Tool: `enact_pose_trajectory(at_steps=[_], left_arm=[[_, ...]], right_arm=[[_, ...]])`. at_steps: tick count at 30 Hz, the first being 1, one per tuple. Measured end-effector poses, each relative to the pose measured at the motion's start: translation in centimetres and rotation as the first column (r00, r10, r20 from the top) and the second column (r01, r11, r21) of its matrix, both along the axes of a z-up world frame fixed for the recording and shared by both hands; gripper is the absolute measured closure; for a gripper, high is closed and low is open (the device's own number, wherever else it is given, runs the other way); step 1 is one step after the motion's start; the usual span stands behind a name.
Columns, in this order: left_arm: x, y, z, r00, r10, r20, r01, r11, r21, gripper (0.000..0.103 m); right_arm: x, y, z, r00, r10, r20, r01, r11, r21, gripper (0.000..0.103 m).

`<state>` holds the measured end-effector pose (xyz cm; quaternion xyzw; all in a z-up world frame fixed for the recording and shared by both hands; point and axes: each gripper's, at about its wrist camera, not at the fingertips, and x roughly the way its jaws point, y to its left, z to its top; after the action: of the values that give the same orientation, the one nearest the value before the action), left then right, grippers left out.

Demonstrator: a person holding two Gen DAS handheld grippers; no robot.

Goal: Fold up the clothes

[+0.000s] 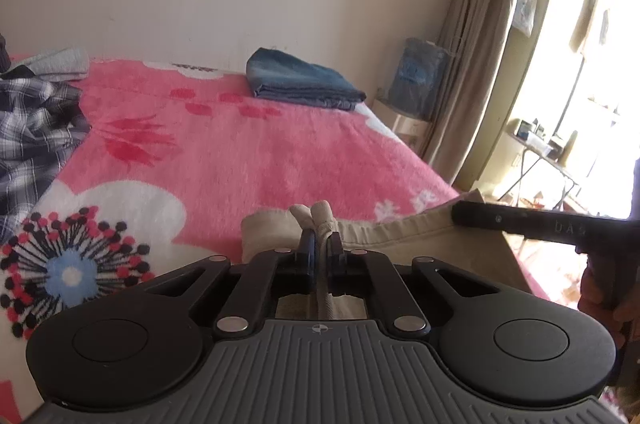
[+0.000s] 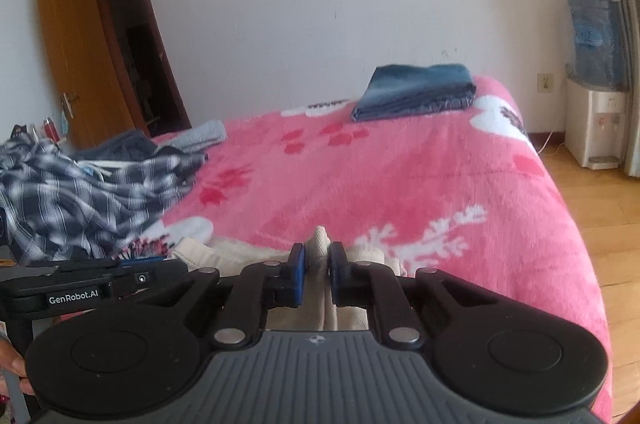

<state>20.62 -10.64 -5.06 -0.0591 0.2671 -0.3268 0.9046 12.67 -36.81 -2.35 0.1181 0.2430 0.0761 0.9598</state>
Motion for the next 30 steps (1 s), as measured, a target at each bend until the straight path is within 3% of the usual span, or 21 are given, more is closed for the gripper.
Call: enact_pose_trajectory(at_steps=[5, 12, 15, 17, 18, 19, 21, 24, 27, 30], left_arm=[[1.1, -0.5, 0.6, 1.0, 0.001, 0.01, -0.001, 1.0, 0.008, 0.1], [3.2, -1.6, -2.5, 0.999, 0.005, -0.037, -0.002, 0.998, 0.069, 0.098], [3.2, -1.5, -2.6, 1.0, -0.012, -0.025, 0.014, 0.996, 0.083, 0.094], [3.3, -1.0, -2.0, 0.999, -0.013, -0.04, 0.015, 0.997, 0.07, 0.086], [3.3, -0.6, -1.7, 0.999, -0.002, -0.044, 0.005, 0.998, 0.064, 0.081], [3.3, -0.2, -1.3, 0.999, 0.018, -0.04, -0.015, 0.998, 0.061, 0.069], [3.0, 0.7, -0.3, 0.997, 0.074, -0.018, -0.073, 0.996, 0.057, 0.067], [2.4, 1.8, 1.2, 0.998, 0.061, -0.019, -0.061, 0.998, -0.01, 0.067], [2.1, 1.1, 1.9, 0.999, -0.027, -0.034, 0.027, 1.0, -0.016, 0.067], [3.7, -0.9, -0.1, 0.979, -0.054, -0.195, 0.065, 0.997, 0.05, 0.069]], right_arm=[[0.7, -0.4, 0.5, 1.0, -0.021, 0.016, 0.02, 1.0, 0.022, 0.09], [2.8, -0.9, -1.7, 0.998, -0.058, -0.032, 0.06, 0.997, 0.043, 0.09], [3.6, -1.1, -3.8, 0.993, -0.064, -0.098, 0.069, 0.996, 0.048, 0.09], [3.6, -1.9, -3.8, 0.991, -0.066, -0.114, 0.078, 0.991, 0.107, 0.087], [3.6, -2.4, -3.5, 0.99, -0.066, -0.123, 0.083, 0.987, 0.14, 0.083], [3.4, -2.8, -3.1, 0.989, -0.072, -0.127, 0.093, 0.982, 0.166, 0.075], [2.4, -3.2, -1.9, 0.988, -0.122, -0.096, 0.136, 0.977, 0.166, 0.055], [0.7, -3.0, 0.2, 0.99, -0.134, -0.04, 0.138, 0.985, 0.103, 0.056], [-0.1, -1.2, 1.7, 0.998, -0.056, -0.009, 0.056, 0.998, 0.018, 0.064], [0.5, 0.6, 1.4, 0.999, 0.019, -0.038, -0.02, 0.999, -0.042, 0.076]])
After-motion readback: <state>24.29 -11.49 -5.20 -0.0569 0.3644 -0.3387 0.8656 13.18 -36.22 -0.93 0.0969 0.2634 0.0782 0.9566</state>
